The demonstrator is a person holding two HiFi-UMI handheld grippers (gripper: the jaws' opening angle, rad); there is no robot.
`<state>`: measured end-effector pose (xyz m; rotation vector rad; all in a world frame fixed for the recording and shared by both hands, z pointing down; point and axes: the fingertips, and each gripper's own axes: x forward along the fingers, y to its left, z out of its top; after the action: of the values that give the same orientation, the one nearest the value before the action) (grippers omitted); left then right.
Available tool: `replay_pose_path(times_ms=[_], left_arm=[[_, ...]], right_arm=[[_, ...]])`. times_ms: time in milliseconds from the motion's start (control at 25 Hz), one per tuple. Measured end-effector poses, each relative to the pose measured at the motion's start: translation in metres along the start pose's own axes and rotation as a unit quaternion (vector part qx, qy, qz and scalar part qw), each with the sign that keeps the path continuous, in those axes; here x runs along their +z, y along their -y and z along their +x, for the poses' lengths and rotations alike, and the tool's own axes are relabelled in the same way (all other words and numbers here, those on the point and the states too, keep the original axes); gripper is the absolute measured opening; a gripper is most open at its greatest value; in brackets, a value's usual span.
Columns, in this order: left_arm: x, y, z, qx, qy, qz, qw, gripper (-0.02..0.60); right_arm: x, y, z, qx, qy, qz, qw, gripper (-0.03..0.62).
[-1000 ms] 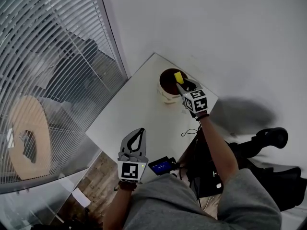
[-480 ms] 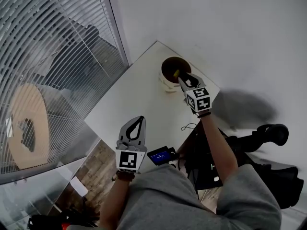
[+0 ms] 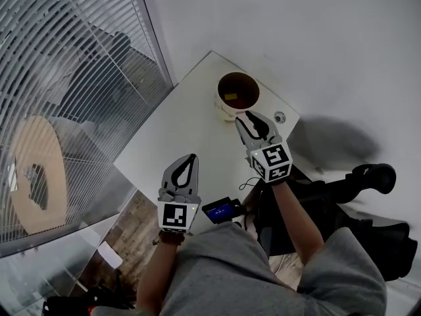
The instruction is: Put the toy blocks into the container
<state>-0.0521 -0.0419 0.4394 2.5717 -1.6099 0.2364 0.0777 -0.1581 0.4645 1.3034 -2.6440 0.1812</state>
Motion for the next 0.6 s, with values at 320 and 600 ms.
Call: replay_pose_path(times_ms=[320, 600], left_arm=[[0.008, -0.001, 0.004, 0.008, 0.013, -0.004, 0.9999, 0.008], [0.014, -0.004, 0.001, 0.020, 0.018, -0.003, 0.9996, 0.008]], right_arm=[[0.053, -0.049, -0.037, 0.008, 0.072, -0.008, 0.997, 0.121], [0.054, -0.071, -0.057, -0.010, 0.080, -0.033, 0.996, 0.100]])
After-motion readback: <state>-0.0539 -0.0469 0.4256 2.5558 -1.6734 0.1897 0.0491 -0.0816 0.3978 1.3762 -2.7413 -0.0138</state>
